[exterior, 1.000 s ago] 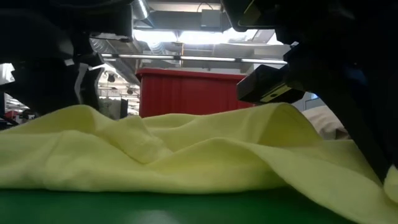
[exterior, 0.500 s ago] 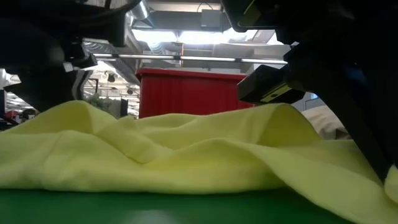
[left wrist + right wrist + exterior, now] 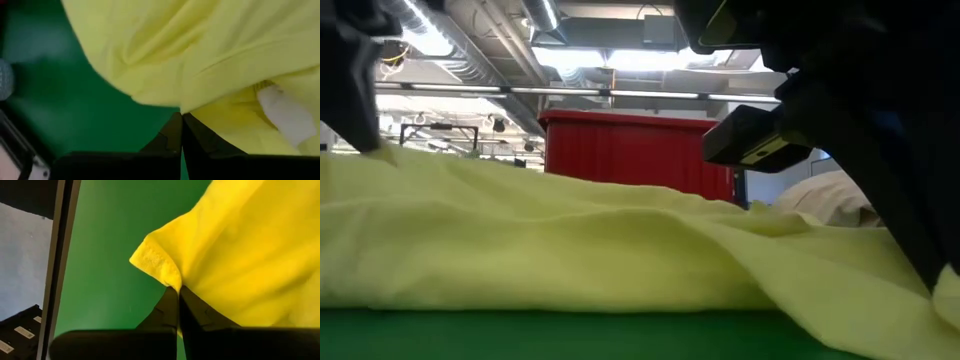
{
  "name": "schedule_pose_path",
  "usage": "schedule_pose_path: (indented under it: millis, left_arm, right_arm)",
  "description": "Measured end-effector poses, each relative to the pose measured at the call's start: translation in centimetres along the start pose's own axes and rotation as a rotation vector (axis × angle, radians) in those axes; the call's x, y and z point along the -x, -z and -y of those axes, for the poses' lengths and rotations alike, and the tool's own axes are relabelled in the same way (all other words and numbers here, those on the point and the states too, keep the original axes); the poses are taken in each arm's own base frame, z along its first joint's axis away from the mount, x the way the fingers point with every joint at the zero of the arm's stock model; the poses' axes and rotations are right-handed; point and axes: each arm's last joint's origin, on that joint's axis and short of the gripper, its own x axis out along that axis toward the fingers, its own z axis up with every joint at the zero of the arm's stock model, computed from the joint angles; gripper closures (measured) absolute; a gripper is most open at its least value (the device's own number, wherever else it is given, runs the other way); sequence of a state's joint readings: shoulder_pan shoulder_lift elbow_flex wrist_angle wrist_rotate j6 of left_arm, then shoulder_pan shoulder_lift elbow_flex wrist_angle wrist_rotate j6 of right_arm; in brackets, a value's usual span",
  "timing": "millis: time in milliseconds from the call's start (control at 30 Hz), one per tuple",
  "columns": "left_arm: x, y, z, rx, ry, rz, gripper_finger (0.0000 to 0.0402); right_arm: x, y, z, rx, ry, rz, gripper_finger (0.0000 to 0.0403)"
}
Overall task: Fold Laundry from Bin
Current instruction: Fold the yellow shirt
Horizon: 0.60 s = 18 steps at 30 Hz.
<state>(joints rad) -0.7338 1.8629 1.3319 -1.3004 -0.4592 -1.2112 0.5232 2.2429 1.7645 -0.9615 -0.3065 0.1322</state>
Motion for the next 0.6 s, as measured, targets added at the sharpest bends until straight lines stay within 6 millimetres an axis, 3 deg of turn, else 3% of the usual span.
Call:
schedule_pose_path:
  millis: [267,467,600]
  left_arm:
    - [3.4,1.9,1.4,0.084,0.110,0.044,0.0397]
    - [5.3,3.2,-0.4,0.124,-0.057,0.022,0.0399]
    - [5.3,3.4,-0.5,0.102,-0.052,-0.033,0.0400]
  right_arm:
    - [0.0,0.0,0.0,-0.045,0.001,-0.001,0.0402]
    - [0.0,0.0,0.0,-0.078,0.001,-0.001,0.0402]
    - [0.0,0.0,0.0,-0.100,-0.001,-0.002,0.0402]
